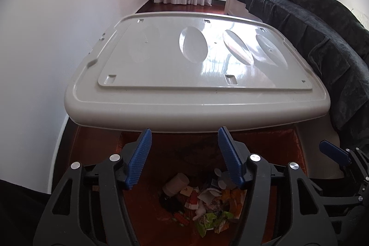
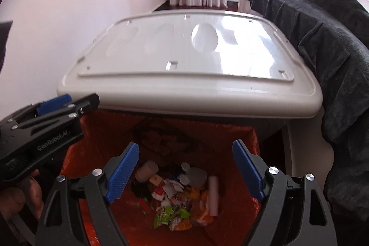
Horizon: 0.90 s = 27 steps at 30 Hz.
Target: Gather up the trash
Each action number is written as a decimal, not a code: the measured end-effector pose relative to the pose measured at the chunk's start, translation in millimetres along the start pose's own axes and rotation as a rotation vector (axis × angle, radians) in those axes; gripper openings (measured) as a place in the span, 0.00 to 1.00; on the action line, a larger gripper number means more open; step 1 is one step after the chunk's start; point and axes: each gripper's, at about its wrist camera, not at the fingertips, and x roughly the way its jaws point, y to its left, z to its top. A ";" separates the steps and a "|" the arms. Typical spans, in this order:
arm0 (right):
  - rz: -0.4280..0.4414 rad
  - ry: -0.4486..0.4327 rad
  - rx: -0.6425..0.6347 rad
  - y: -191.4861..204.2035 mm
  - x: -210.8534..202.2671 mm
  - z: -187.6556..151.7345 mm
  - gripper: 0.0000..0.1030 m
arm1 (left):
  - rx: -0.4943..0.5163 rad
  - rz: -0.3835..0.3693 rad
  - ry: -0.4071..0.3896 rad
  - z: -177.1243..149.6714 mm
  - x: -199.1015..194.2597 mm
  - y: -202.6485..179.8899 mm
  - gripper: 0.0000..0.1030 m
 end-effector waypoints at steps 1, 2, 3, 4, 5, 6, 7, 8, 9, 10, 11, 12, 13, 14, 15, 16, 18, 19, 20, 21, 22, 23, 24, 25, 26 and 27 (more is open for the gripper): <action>-0.001 -0.018 0.003 -0.7 -3.2 1.9 0.81 | -0.002 0.002 -0.008 1.1 -1.6 0.4 0.60; -0.003 -0.037 0.004 -1.4 -6.5 3.4 0.82 | -0.004 0.003 -0.014 2.1 -3.2 0.7 0.61; -0.006 -0.049 0.005 -1.3 -8.9 5.0 0.82 | -0.006 0.005 -0.021 3.4 -4.7 1.3 0.61; -0.009 -0.058 0.003 -1.5 -11.1 6.1 0.83 | -0.008 0.006 -0.025 4.9 -5.7 2.0 0.61; -0.013 -0.068 0.001 -1.6 -13.3 7.1 0.83 | -0.010 0.006 -0.028 6.0 -6.5 2.7 0.61; -0.017 -0.082 0.000 -1.9 -15.8 8.2 0.83 | -0.013 0.004 -0.031 6.6 -7.3 3.0 0.61; -0.018 -0.090 -0.002 -1.9 -17.6 9.4 0.83 | -0.017 0.002 -0.032 7.7 -7.9 3.3 0.61; -0.018 -0.095 -0.003 -1.7 -18.9 10.6 0.83 | -0.020 0.001 -0.031 8.8 -8.4 4.0 0.61; -0.019 -0.100 -0.002 -0.9 -19.6 11.5 0.83 | -0.022 0.002 -0.033 9.4 -9.0 4.5 0.61; -0.017 -0.104 0.000 -1.0 -20.5 12.3 0.83 | -0.023 0.002 -0.035 10.1 -9.9 4.4 0.61; -0.015 -0.105 0.001 -1.2 -21.3 13.6 0.84 | -0.023 0.003 -0.037 11.1 -10.7 4.4 0.61; -0.015 -0.108 0.004 -1.3 -21.8 13.7 0.84 | -0.022 0.006 -0.040 11.6 -11.7 4.1 0.61; -0.014 -0.114 0.007 -2.1 -23.2 14.3 0.84 | -0.022 0.009 -0.043 12.5 -12.4 3.7 0.61; -0.013 -0.120 0.010 -2.7 -24.6 15.6 0.85 | -0.019 0.012 -0.048 13.7 -13.8 3.5 0.61; -0.014 -0.123 0.012 -2.8 -25.5 16.5 0.85 | -0.016 0.015 -0.051 15.1 -14.9 3.4 0.61; -0.015 -0.128 0.012 -3.5 -26.7 17.4 0.85 | -0.013 0.018 -0.053 16.5 -15.5 2.5 0.61; -0.022 -0.144 0.012 -3.8 -29.6 21.2 0.86 | -0.002 0.033 -0.053 21.0 -16.5 1.0 0.69; -0.025 -0.150 0.011 -3.9 -30.7 22.9 0.87 | 0.003 0.043 -0.058 23.5 -17.7 0.2 0.71; -0.027 -0.156 0.009 -4.1 -31.6 24.5 0.87 | 0.010 0.055 -0.067 26.1 -19.4 -0.5 0.72; -0.029 -0.165 0.006 -4.3 -32.7 27.1 0.87 | 0.017 0.066 -0.080 29.1 -21.6 -0.9 0.73; -0.033 -0.172 -0.001 -4.2 -33.6 29.6 0.87 | 0.023 0.074 -0.091 31.6 -23.4 -1.3 0.74; -0.038 -0.179 -0.007 -3.9 -34.2 31.3 0.87 | 0.028 0.078 -0.101 33.9 -25.2 -1.5 0.75; -0.046 -0.192 -0.018 -2.8 -35.6 34.3 0.87 | 0.029 0.083 -0.113 37.6 -27.5 -1.7 0.76; -0.052 -0.205 -0.028 -2.0 -37.3 36.9 0.87 | 0.029 0.086 -0.121 39.5 -28.8 -1.6 0.77; -0.056 -0.217 -0.036 -1.2 -38.7 39.5 0.88 | 0.030 0.088 -0.129 41.8 -30.3 -1.7 0.78; -0.062 -0.233 -0.045 0.0 -40.6 43.0 0.88 | 0.031 0.085 -0.137 44.1 -31.8 -2.5 0.79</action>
